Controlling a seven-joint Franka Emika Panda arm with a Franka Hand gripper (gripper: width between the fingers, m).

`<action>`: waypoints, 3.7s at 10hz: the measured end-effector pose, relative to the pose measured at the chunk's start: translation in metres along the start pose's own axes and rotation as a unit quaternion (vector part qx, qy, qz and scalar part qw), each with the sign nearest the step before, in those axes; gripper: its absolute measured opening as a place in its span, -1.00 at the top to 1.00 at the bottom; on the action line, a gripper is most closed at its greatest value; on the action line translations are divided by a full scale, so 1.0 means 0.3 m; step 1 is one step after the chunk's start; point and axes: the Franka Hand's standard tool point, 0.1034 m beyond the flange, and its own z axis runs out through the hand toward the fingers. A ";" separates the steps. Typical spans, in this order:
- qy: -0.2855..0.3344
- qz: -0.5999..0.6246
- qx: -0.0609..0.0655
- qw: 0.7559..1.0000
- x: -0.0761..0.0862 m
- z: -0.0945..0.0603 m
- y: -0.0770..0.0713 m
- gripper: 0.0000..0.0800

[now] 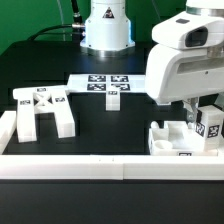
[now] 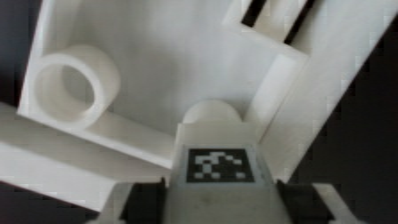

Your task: Assemble chair

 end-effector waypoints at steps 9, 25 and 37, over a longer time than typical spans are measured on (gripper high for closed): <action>0.008 0.419 0.016 0.908 0.008 0.003 -0.020 0.27; 0.006 0.373 0.022 0.928 0.006 0.008 -0.037 -0.62; 0.011 -0.084 0.001 0.996 0.009 0.003 -0.001 -0.31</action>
Offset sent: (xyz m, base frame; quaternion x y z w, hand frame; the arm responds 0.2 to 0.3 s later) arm -0.0083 -0.0001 -0.0057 0.0269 0.0002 0.2008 0.9793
